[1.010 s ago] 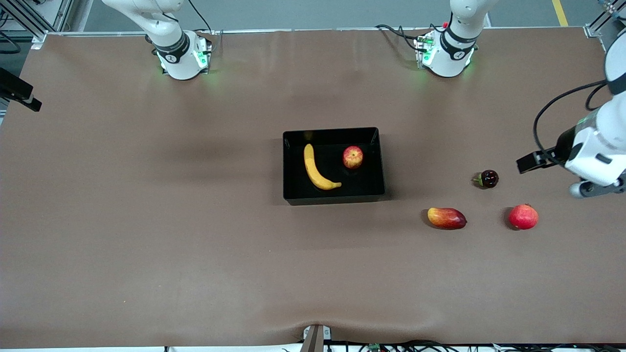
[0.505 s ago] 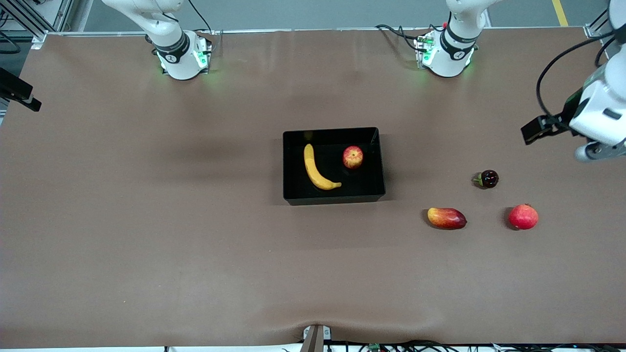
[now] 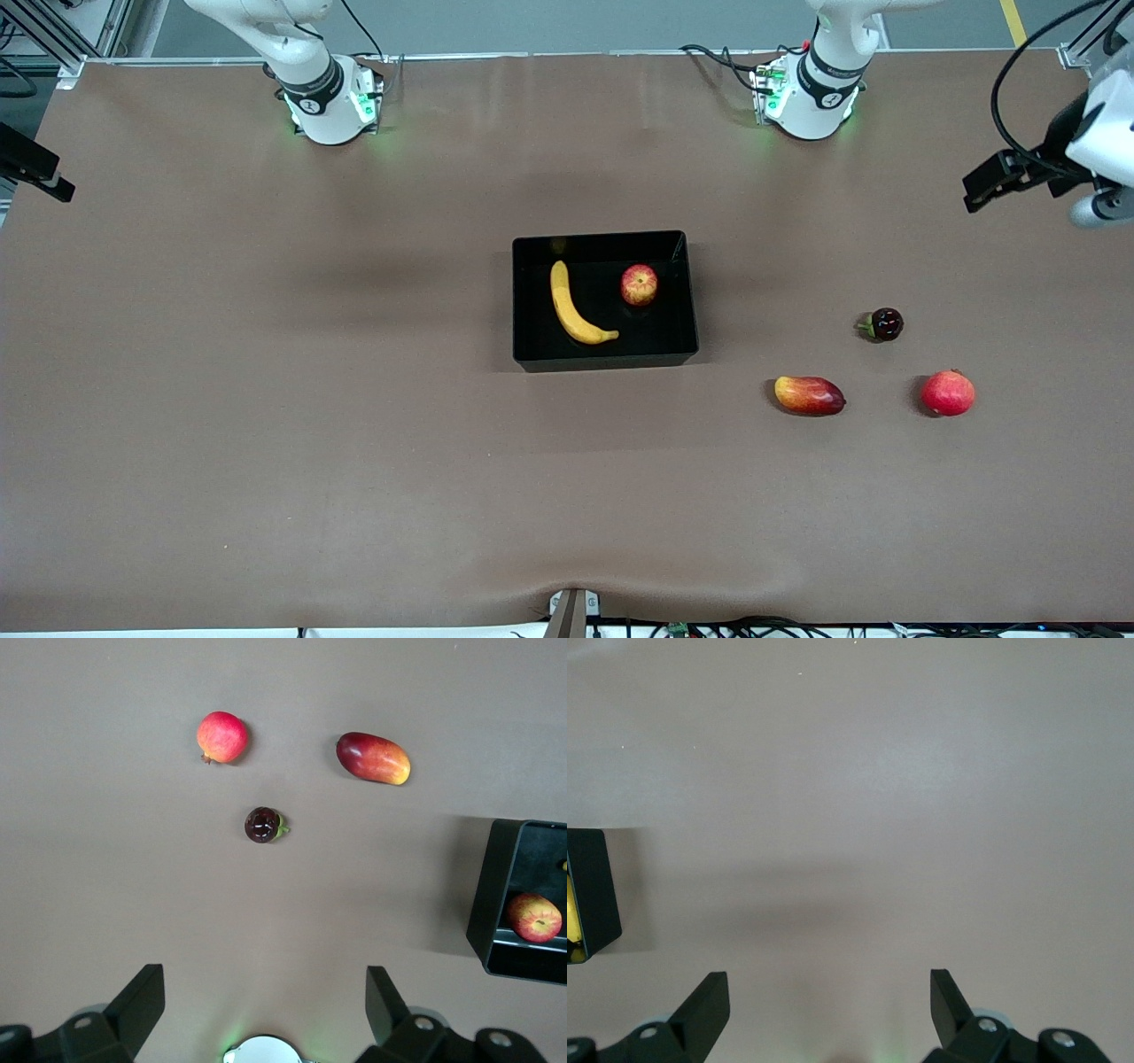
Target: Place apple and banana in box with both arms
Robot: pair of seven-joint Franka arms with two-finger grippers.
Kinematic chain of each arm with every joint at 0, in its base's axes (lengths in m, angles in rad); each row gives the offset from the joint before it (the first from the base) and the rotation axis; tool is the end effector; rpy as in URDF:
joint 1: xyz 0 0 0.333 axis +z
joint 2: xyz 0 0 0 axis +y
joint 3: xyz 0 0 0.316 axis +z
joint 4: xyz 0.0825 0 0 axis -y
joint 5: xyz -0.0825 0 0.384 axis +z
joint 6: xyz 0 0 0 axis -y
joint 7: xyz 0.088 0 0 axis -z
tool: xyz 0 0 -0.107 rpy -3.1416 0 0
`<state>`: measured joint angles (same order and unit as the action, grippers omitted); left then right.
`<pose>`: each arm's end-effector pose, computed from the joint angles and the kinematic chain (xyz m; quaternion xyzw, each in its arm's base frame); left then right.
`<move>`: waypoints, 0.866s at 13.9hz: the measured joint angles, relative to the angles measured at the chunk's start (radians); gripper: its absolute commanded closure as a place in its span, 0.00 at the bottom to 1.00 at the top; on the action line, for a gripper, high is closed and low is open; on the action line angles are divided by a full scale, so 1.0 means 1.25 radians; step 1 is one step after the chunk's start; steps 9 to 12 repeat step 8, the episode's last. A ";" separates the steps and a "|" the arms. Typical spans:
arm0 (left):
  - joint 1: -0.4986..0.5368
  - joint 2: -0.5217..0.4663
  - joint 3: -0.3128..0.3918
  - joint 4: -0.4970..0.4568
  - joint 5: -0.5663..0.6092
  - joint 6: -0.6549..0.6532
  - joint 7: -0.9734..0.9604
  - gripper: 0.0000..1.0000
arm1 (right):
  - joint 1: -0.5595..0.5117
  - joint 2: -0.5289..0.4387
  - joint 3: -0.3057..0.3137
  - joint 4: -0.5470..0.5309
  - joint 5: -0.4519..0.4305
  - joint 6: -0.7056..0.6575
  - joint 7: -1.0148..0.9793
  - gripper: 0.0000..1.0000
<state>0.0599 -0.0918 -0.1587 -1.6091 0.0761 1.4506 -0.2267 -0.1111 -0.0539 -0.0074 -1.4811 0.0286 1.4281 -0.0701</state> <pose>0.5112 -0.0460 0.6454 -0.9961 -0.0676 0.0261 0.0500 0.5184 -0.0584 0.6827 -0.9997 0.0222 -0.0018 0.0142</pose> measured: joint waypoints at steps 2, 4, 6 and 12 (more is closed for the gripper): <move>-0.002 -0.029 0.002 -0.020 -0.021 0.001 0.000 0.00 | 0.000 0.000 0.000 0.000 0.000 0.000 0.000 0.00; -0.002 -0.036 0.005 -0.020 -0.028 0.004 0.012 0.00 | 0.000 0.000 0.000 0.000 0.000 0.000 0.000 0.00; -0.002 -0.036 0.007 -0.019 -0.031 0.008 0.024 0.00 | 0.000 0.000 0.000 0.000 0.000 0.000 0.000 0.00; -0.002 -0.036 0.008 -0.018 -0.040 0.011 0.025 0.00 | 0.000 0.000 0.000 0.000 0.000 0.000 0.000 0.00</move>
